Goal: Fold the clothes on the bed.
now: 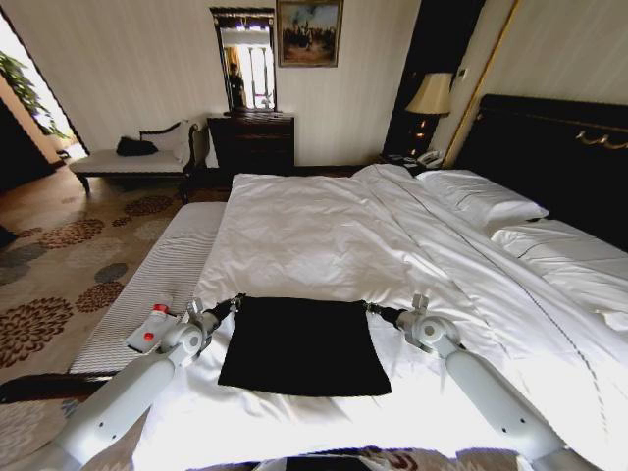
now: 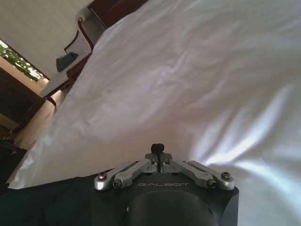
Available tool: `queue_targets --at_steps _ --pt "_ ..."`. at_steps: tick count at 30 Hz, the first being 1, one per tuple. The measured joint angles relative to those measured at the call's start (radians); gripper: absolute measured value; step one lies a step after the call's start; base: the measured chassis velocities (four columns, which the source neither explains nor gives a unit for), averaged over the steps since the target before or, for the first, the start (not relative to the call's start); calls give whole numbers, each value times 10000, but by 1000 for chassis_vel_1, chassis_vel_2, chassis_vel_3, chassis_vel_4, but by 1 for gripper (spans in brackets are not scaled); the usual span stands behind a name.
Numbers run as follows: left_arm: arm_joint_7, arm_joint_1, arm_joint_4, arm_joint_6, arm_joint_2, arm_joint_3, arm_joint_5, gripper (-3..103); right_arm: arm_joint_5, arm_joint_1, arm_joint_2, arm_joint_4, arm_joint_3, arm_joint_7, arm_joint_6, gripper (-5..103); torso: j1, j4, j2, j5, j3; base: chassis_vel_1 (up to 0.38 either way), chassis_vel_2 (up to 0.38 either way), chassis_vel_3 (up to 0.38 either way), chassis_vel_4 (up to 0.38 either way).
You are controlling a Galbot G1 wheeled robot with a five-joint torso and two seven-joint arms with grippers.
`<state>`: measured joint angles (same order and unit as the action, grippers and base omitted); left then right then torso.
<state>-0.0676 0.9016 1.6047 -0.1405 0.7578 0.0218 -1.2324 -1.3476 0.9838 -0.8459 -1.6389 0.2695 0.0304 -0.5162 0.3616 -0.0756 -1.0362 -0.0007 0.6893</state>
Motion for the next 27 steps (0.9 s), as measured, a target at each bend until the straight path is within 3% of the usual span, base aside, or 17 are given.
queue_targets --at_steps 15,27 --pt "-793 672 2689 438 -750 1487 -941 1 -435 471 516 -2045 1414 267 234 0 0 -1 1 2 0 0 0 0 0" --pt "-1355 1728 4663 1141 -1385 4159 -1359 1 -1285 492 1118 -3965 2503 638 426 0 0 1 0 0 0 0 0 0 0"
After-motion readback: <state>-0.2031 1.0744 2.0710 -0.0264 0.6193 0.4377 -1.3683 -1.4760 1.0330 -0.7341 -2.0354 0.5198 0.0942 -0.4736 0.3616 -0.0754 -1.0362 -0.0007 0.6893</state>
